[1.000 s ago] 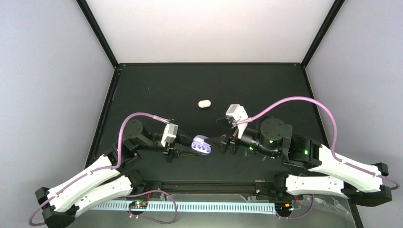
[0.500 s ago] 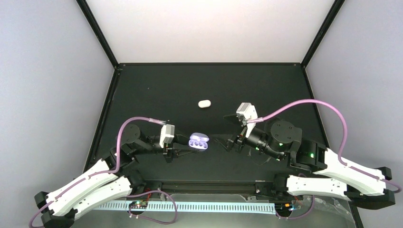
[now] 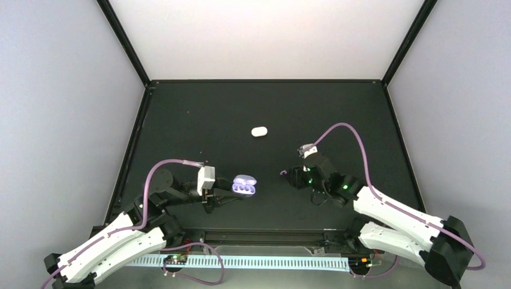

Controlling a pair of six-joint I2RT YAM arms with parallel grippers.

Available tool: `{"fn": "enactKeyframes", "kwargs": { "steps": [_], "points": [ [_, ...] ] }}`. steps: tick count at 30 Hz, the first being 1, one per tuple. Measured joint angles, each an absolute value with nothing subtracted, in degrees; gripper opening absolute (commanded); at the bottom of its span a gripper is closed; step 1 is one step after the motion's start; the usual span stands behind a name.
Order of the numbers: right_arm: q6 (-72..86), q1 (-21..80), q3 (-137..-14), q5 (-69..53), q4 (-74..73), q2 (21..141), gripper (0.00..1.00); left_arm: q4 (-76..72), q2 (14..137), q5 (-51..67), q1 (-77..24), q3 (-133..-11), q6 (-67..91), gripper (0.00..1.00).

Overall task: Insert the wireless bluetooth earbuds into the charging case
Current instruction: Adjust the earbud at the center of the board.

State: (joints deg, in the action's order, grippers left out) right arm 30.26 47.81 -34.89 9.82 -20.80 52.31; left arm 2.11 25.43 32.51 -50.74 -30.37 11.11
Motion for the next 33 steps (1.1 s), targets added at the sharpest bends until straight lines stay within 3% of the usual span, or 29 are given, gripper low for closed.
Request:
{"fn": "enactKeyframes", "kwargs": {
  "steps": [12, 22, 33],
  "points": [
    [33.3, 42.5, -30.3, 3.7, -7.8, 66.5, 0.53, 3.2, 25.5, 32.3, -50.7, -30.4, 11.0, 0.02],
    [32.9, 36.2, -31.5, -3.5, 1.1, 77.4, 0.62, 3.2, 25.4, 32.4, -50.7, -30.4, 11.0, 0.02],
    [32.8, 35.9, -34.7, -10.0, 5.6, 85.3, 0.62, 3.2, 25.5, 32.4, -50.7, -30.4, 11.0, 0.02]
  ]
}}
